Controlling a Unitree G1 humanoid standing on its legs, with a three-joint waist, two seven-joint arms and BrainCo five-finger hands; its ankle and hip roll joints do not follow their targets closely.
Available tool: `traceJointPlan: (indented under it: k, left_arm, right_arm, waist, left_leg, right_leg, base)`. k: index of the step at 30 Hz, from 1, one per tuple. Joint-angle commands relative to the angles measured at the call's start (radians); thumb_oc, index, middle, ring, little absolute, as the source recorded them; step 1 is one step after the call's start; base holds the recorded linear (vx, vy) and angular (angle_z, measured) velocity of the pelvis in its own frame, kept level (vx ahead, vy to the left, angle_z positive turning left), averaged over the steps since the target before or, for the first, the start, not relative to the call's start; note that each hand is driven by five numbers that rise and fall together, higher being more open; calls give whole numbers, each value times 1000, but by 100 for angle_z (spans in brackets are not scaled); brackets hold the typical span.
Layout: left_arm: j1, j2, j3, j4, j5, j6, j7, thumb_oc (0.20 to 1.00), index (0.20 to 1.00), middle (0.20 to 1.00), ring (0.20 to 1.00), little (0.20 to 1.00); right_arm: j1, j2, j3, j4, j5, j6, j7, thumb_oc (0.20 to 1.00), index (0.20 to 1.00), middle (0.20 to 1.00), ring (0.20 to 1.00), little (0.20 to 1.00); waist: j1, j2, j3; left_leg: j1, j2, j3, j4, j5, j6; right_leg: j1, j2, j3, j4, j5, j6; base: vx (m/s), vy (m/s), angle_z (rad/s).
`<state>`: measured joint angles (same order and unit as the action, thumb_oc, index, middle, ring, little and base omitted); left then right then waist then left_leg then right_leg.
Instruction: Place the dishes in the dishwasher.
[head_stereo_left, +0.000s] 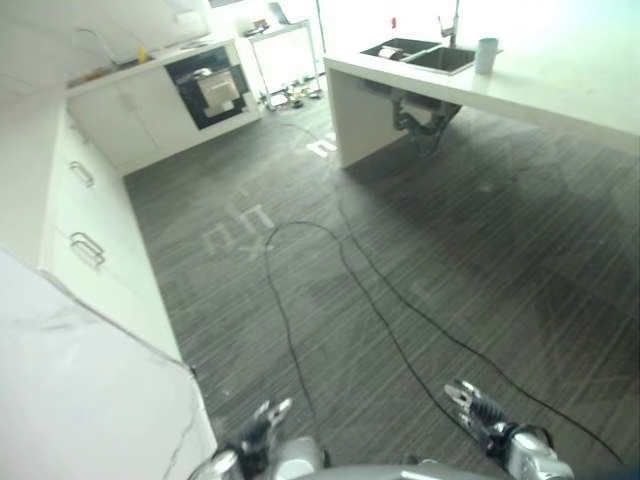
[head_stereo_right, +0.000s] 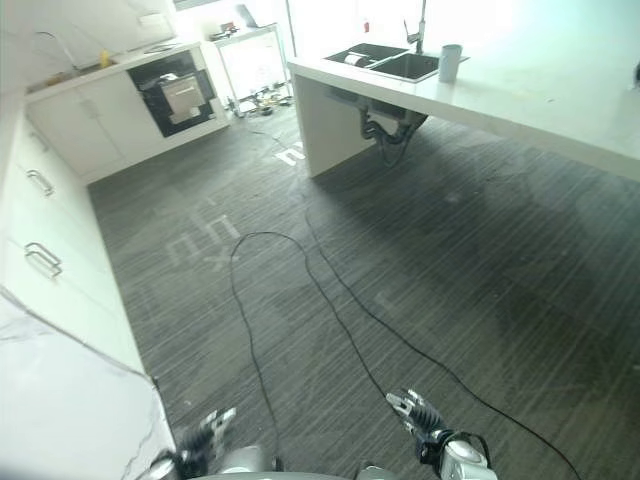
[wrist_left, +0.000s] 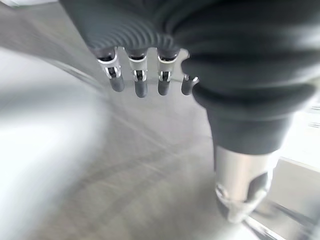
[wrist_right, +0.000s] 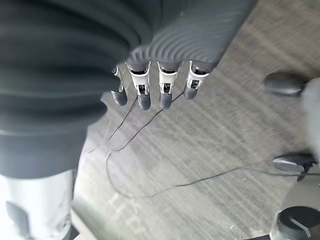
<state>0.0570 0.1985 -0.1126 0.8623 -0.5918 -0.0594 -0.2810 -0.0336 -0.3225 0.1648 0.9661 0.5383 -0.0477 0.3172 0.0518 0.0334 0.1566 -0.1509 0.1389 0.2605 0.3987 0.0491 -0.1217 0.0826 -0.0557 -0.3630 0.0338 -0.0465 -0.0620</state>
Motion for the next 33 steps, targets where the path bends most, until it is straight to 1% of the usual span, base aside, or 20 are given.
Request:
traceJointPlan:
  k: [1, 4, 5, 7, 8, 11, 14, 17, 19, 21, 22, 23, 24, 25, 26, 27, 28, 30, 32, 33]
  left_arm:
    - [-70, 9, -24, -25, -25, -49, -26, 1000, 1000, 1000, 1000, 1000]
    - [-52, 13, -30, -63, -34, -47, -45, 1000, 1000, 1000, 1000, 1000]
    - [-47, 11, -29, -59, -34, -49, -55, 1000, 1000, 1000, 1000, 1000]
    - [-44, 5, -24, -37, -21, -57, -79, 1000, 1000, 1000, 1000, 1000]
    - [-35, 5, -20, -29, -24, -47, -69, 1000, 1000, 1000, 1000, 1000]
    - [-31, 13, -6, -26, -7, -38, -73, 1000, 1000, 1000, 1000, 1000]
    - [-27, 36, 0, -57, 34, -18, -87, 1000, 1000, 1000, 1000, 1000]
    - [-42, 55, -19, -83, 31, -7, -92, 1000, 1000, 1000, 1000, 1000]
    - [-47, 71, -31, -114, 32, -12, -89, 1000, 1000, 1000, 1000, 1000]
    - [-42, 79, -33, -138, 17, -16, -77, 1000, 1000, 1000, 1000, 1000]
    - [-46, 97, -39, -160, -17, -21, -75, 1000, 1000, 1000, 1000, 1000]
    - [-50, 105, -40, -171, -22, -19, -80, 1000, 1000, 1000, 1000, 1000]
    - [-56, 116, -41, -187, -15, -19, -91, 1000, 1000, 1000, 1000, 1000]
    - [-61, 119, -47, -194, 1, -20, -94, 1000, 1000, 1000, 1000, 1000]
    - [-68, 120, -53, -200, 14, -20, -89, 1000, 1000, 1000, 1000, 1000]
    - [-85, 120, -74, -188, 22, -25, -81, 1000, 1000, 1000, 1000, 1000]
    - [-89, 120, -80, -181, 19, -29, -85, 1000, 1000, 1000, 1000, 1000]
    - [-85, 116, -88, -166, 19, -44, -108, 1000, 1000, 1000, 1000, 1000]
    - [-73, 111, -89, -160, 36, -58, -136, 1000, 1000, 1000, 1000, 1000]
    - [-75, 110, -94, -154, 45, -62, -135, 1000, 1000, 1000, 1000, 1000]
  right_arm:
    - [-60, 6, 11, -77, 31, -19, -13, 1000, 1000, 1000, 1000, 1000]
    - [-42, -1, 12, -125, 14, 2, -37, 1000, 1000, 1000, 1000, 1000]
    - [-36, -2, 10, -125, 10, 5, -40, 1000, 1000, 1000, 1000, 1000]
    - [-18, -6, 5, -123, -7, 5, -37, 1000, 1000, 1000, 1000, 1000]
    - [-9, 0, 5, -117, -12, 14, -34, 1000, 1000, 1000, 1000, 1000]
    - [5, 23, 7, -122, 9, 29, -32, 1000, 1000, 1000, 1000, 1000]
    - [21, 29, 10, -167, -2, 37, -49, 1000, 1000, 1000, 1000, 1000]
    - [16, 35, 12, -203, 35, 40, -75, 1000, 1000, 1000, 1000, 1000]
    - [14, 49, 13, -232, 30, 34, -87, 1000, 1000, 1000, 1000, 1000]
    - [12, 55, 16, -231, 20, 29, -79, 1000, 1000, 1000, 1000, 1000]
    - [-1, 59, 23, -217, 14, 12, -65, 1000, 1000, 1000, 1000, 1000]
    - [-3, 57, 25, -219, 20, 4, -64, 1000, 1000, 1000, 1000, 1000]
    - [0, 51, 22, -229, 32, -8, -63, 1000, 1000, 1000, 1000, 1000]
    - [4, 44, 19, -239, 40, -11, -61, 1000, 1000, 1000, 1000, 1000]
    - [4, 35, 14, -243, 44, -9, -56, 1000, 1000, 1000, 1000, 1000]
    - [2, 34, 8, -237, 43, -11, -52, 1000, 1000, 1000, 1000, 1000]
    - [-1, 39, 5, -227, 41, -15, -49, 1000, 1000, 1000, 1000, 1000]
    - [-7, 47, -5, -204, 38, -28, -41, 1000, 1000, 1000, 1000, 1000]
    - [-3, 48, -15, -205, 45, -28, -35, 1000, 1000, 1000, 1000, 1000]
    - [-3, 44, -16, -209, 51, -22, -29, 1000, 1000, 1000, 1000, 1000]
  waist:
    - [28, 0, 52]
    - [31, 8, 49]
    - [31, 9, 49]
    - [24, 11, 46]
    - [29, 13, 38]
    - [47, 1, 21]
    - [48, -10, 4]
    - [39, -31, -9]
    - [33, -52, -9]
    - [28, -46, -2]
    - [9, -35, 19]
    - [3, -33, 28]
    - [-6, -30, 44]
    - [-9, -25, 53]
    - [-14, -17, 60]
    - [-33, -10, 73]
    - [-40, -11, 79]
    - [-38, -5, 90]
    - [-30, -6, 100]
    - [-30, -13, 98]
  left_leg:
    - [98, 16, 43, -187, -17, 9]
    - [88, 61, 63, -356, 97, -11]
    - [81, 73, 72, -365, 110, -15]
    - [90, 92, 130, -369, 89, -9]
    - [107, 75, 123, -369, 59, 8]
    - [118, 26, 89, -343, -1, 45]
    - [149, -34, 88, -358, -35, 82]
    - [160, -111, 84, -366, -74, 132]
    - [174, -188, 67, -377, -111, 188]
    - [204, -211, 61, -395, -130, 216]
    - [229, -207, 81, -398, -152, 216]
    - [231, -201, 86, -390, -156, 206]
    - [232, -189, 83, -372, -163, 180]
    - [241, -180, 79, -366, -164, 158]
    - [259, -167, 77, -372, -164, 144]
    - [296, -165, 73, -382, -197, 157]
    - [311, -167, 74, -383, -220, 167]
    - [346, -165, 83, -374, -264, 186]
    - [352, -163, 89, -312, -311, 193]
    - [338, -161, 87, -249, -333, 197]
  right_leg:
    - [143, -51, 39, -58, -39, 131]
    - [158, -58, 12, -50, -48, 128]
    - [160, -62, 2, -39, -55, 126]
    - [156, -82, -42, 18, -87, 127]
    - [155, -87, -47, 85, -131, 124]
    - [180, -68, -23, 149, -205, 116]
    - [185, -56, -6, 224, -234, 131]
    - [158, -58, 32, 366, -168, 183]
    - [97, -61, 86, 543, -26, 267]
    - [-9, -95, 110, 696, 52, 304]
    - [-94, -83, 100, 659, 21, 298]
    - [-103, -75, 86, 593, -3, 284]
    - [-93, -68, 62, 430, -24, 256]
    - [-82, -81, 41, 304, -18, 240]
    - [-79, -97, 26, 216, -2, 234]
    - [-152, -166, 49, 137, 108, 267]
    - [-201, -214, 61, 122, 178, 282]
    - [-257, -277, 47, 112, 209, 298]
    - [-245, -298, 18, 128, 190, 295]
    - [-232, -291, 15, 121, 180, 287]
  base:
    - [304, 167, -10]
    - [321, 233, -12]
    - [432, 359, -3]
    - [512, 411, -12]
    - [514, 375, 0]
    - [467, 292, -4]
    - [306, 252, -32]
    - [268, 317, 4]
    - [239, 350, 28]
    - [178, 238, 24]
    - [195, 136, 17]
    - [250, 3, 13]
    - [246, -115, 18]
    - [285, -142, 27]
    - [379, -132, 25]
    - [393, -121, 13]
    - [367, -92, -3]
    - [381, -97, 4]
    - [510, -190, -2]
    - [547, -280, -12]
